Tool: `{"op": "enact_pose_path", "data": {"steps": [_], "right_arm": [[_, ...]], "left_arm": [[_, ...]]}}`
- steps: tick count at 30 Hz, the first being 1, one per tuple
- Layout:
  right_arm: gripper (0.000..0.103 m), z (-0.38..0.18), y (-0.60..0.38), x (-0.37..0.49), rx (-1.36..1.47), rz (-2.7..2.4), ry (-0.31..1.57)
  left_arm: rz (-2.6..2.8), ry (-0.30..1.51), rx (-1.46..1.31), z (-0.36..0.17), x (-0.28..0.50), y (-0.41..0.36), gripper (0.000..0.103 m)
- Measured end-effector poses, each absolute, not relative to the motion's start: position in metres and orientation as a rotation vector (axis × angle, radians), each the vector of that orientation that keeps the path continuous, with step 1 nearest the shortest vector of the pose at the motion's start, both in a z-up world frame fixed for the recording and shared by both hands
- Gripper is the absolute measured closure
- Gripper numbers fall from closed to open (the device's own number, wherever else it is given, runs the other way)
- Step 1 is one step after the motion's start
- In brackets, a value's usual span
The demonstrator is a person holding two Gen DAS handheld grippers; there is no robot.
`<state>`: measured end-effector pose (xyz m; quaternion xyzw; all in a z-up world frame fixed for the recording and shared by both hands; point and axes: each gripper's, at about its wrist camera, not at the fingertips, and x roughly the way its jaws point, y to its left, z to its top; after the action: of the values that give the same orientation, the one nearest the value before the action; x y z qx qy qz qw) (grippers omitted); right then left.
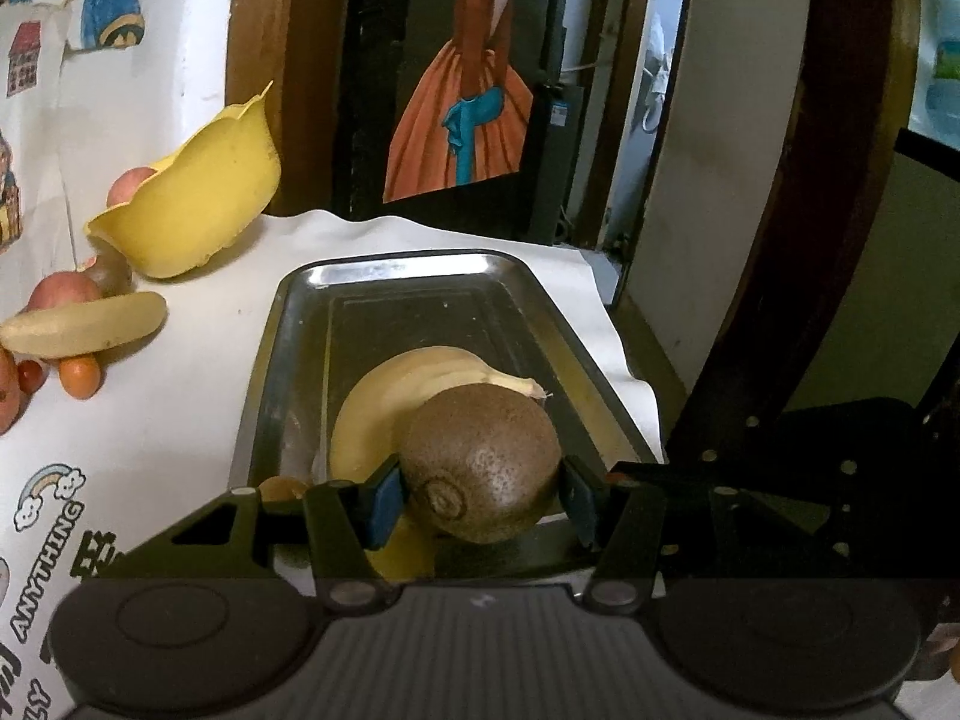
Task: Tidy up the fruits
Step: 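Carry the tomato and kiwi into the metal tray and open both tools, then lift both open tools away from the tray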
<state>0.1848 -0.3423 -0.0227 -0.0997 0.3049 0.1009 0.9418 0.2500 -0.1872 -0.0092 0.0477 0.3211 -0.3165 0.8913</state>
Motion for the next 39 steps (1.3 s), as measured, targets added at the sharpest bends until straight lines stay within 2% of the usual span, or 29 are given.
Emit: {"op": "enact_pose_path", "data": {"steps": [10,24,26,29,34,39], "right_arm": [[0.076,-0.024,-0.344,0.185,-0.211,0.208,0.616],[0.064,-0.024,-0.345,0.178,-0.213,0.204,0.588],[0.056,-0.022,-0.345,0.175,-0.213,0.197,0.579],[0.046,-0.02,-0.345,0.17,-0.21,0.185,0.567],[0.035,-0.011,-0.341,0.157,-0.2,0.18,0.546],[0.021,0.004,-0.329,0.139,-0.202,0.181,0.497]], "left_arm": [[-0.652,0.641,0.144,-0.012,0.246,-0.193,0.043],[-0.663,0.633,0.117,-0.013,0.243,-0.188,0.045],[-0.662,0.629,0.102,-0.011,0.243,-0.185,0.041],[-0.655,0.613,0.082,-0.006,0.24,-0.18,0.03],[-0.642,0.569,0.061,0.007,0.231,-0.167,0.013],[-0.613,0.531,0.041,0.019,0.218,-0.143,0.005]]}}
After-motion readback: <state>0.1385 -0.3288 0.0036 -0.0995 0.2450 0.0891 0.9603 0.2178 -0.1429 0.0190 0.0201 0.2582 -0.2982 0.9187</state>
